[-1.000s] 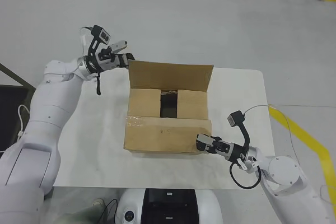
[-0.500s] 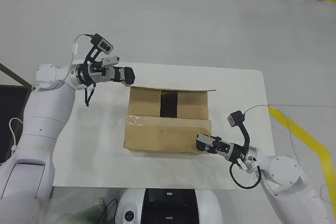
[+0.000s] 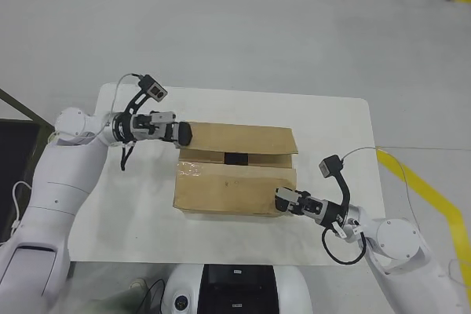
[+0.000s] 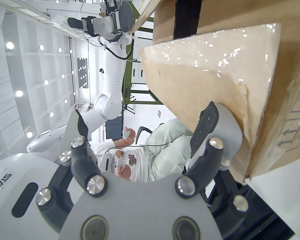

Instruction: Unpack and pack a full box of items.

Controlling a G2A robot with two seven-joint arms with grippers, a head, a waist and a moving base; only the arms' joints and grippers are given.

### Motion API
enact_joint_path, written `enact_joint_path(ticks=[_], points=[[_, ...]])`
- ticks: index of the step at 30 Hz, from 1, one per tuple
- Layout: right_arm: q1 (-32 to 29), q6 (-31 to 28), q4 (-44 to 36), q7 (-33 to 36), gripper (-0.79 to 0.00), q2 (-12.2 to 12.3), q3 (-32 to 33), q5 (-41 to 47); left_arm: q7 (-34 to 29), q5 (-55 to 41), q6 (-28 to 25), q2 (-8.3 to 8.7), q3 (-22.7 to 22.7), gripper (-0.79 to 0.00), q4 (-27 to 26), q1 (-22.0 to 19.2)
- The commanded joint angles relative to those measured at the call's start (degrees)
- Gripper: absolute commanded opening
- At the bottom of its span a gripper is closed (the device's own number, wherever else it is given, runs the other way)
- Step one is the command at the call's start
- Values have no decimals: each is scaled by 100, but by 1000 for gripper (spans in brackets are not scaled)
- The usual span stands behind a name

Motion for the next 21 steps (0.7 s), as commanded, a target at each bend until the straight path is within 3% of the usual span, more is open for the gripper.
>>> enact_joint_path(ticks=[1,10,21], points=[[60,13,-6,-71,0,-7,-22,8,0,36,0,51,-8,0,-46,87],[441,-32,213,-219,0,-40,-30,268,0,60,0,263,-40,0,-212,316],[1020,15,905,-556,0,-97,-100,257,0,56,0,378,-88,0,-328,392]])
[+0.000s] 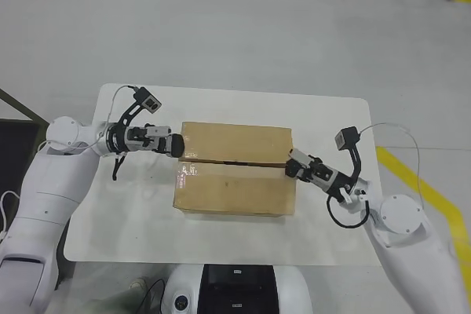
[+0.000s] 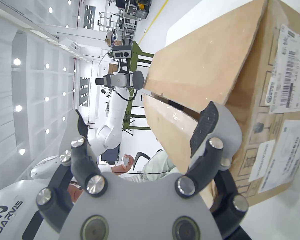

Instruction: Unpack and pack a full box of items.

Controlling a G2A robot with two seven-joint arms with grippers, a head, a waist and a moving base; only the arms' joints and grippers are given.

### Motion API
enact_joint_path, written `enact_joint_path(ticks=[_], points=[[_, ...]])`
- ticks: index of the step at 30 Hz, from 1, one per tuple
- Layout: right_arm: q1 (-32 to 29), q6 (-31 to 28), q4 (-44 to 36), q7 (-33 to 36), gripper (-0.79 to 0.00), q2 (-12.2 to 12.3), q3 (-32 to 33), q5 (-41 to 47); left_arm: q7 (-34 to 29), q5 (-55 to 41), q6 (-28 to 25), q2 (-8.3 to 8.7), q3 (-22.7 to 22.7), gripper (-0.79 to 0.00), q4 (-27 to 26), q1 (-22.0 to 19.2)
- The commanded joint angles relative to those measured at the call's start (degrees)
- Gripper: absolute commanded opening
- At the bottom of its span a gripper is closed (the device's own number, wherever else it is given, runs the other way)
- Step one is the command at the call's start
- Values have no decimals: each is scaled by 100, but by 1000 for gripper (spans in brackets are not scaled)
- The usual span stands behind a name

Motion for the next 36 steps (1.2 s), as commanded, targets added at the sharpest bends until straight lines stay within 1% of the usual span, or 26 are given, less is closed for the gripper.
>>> enact_joint_path(ticks=[1,5,11,14,19,28,36], points=[[57,58,103,44,0,-5,-48,-23,0,-6,0,14,-8,0,-7,7],[118,179,180,119,0,-10,-117,-85,0,-108,0,43,-86,0,-34,1],[128,231,191,173,0,-6,-92,-95,0,-325,0,132,-636,0,-65,-47],[142,268,194,200,0,-6,-96,-119,0,-284,0,193,-870,0,-96,20],[187,342,198,221,0,-11,-138,-159,0,-219,1,296,-1138,0,-228,255],[276,454,288,240,0,-25,-228,-204,0,-156,28,446,-1377,0,-537,677],[281,454,293,241,0,-26,-230,-203,0,-141,45,455,-1386,0,-567,695]])
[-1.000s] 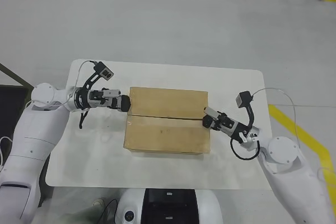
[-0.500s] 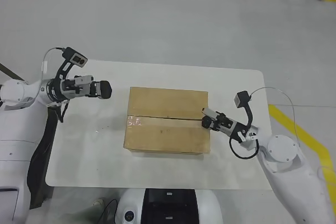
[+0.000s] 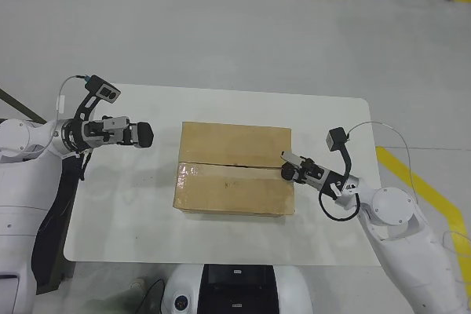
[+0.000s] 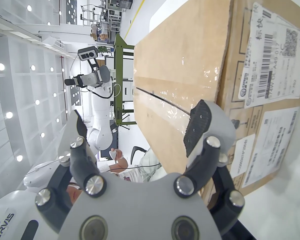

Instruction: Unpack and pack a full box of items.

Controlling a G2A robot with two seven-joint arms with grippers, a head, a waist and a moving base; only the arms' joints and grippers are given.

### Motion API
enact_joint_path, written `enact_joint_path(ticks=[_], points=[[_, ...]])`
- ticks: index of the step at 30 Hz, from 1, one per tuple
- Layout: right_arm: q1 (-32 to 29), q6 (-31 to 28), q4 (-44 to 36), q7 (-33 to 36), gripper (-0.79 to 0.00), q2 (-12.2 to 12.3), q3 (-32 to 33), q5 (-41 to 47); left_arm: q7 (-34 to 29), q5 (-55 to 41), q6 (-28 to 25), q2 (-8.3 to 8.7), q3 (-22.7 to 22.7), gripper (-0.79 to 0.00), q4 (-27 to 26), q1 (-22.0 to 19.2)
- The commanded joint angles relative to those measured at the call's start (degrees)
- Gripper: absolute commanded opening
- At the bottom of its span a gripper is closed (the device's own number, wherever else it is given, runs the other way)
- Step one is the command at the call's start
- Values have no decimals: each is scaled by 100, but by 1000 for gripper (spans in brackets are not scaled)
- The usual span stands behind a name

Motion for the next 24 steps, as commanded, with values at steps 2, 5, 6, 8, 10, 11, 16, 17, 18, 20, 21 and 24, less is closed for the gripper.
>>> enact_joint_path(ticks=[2,5,6,8,10,11,16,17,18,20,21,24], points=[[0,0,0,0,0,0,0,0,0,0,0,0,0,0,0,0],[0,0,0,0,0,0,0,0,0,0,0,0,0,0,0,0],[0,0,0,0,0,0,0,0,61,-9,1,-2,-8,0,-18,3],[0,0,0,0,0,0,0,0,373,123,-61,-3,-62,0,-231,60],[0,0,0,0,0,0,0,0,659,338,-54,12,-153,0,-376,163],[0,0,0,0,0,0,0,0,768,408,-16,19,-193,0,-455,222],[0,0,0,0,0,0,0,0,1270,620,111,50,-451,0,-890,707],[0,0,0,0,0,0,0,0,1452,561,160,46,-502,0,-975,854],[0,0,0,0,0,0,0,0,1606,473,201,39,-536,0,-1089,1018],[0,0,0,0,0,0,0,0,1882,469,146,34,-640,0,-1339,1359],[0,0,0,0,0,0,0,0,2049,422,99,26,-696,0,-1453,1542],[0,0,0,0,0,0,0,0,2510,496,-125,11,-903,0,-1739,2055]])
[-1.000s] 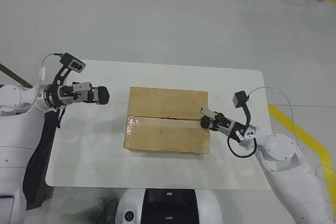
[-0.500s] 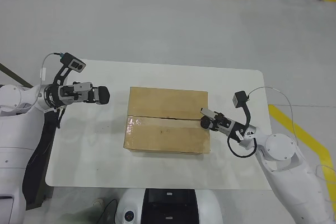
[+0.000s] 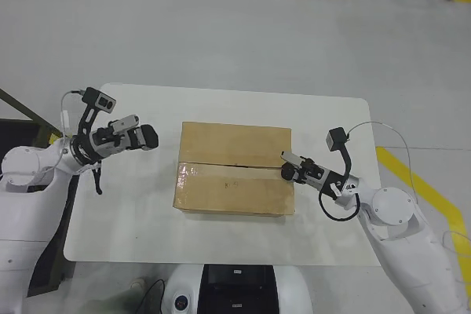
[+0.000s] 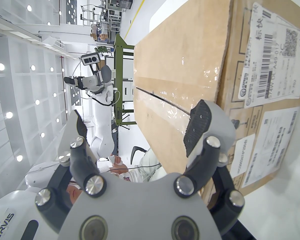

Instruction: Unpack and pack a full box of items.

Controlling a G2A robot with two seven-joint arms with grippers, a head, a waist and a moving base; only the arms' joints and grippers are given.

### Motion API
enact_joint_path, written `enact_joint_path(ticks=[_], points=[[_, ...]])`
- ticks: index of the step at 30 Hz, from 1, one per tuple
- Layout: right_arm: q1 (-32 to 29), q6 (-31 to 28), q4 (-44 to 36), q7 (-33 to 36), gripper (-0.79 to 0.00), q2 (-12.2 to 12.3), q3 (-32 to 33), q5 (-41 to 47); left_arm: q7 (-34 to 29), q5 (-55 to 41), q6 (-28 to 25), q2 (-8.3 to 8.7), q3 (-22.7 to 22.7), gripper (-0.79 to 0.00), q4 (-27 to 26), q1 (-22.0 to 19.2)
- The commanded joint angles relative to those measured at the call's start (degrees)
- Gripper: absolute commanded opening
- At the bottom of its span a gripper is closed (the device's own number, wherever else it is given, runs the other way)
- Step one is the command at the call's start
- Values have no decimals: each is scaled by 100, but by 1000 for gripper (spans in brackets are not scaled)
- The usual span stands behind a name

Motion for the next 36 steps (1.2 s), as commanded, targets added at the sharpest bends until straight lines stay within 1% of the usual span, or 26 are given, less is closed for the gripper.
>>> enact_joint_path(ticks=[1,7,12,29,31,33,36], points=[[0,0,0,0,0,0,0,0,331,112,-145,-9,-147,0,-190,376],[0,0,0,0,0,0,0,0,1099,488,-442,-40,-591,0,-698,1196],[0,0,0,0,0,0,0,0,1584,664,-504,-85,-855,0,-1006,1824],[0,0,0,0,0,0,0,0,1584,664,-504,-85,-855,0,-1006,1824],[0,0,0,0,0,0,0,0,1771,675,-505,-99,-863,0,-1019,1821],[0,0,0,0,0,0,0,0,1917,1020,-513,-110,-862,0,-1085,1890],[0,0,0,0,0,0,0,0,2029,1604,-611,-117,-957,0,-990,2092]])
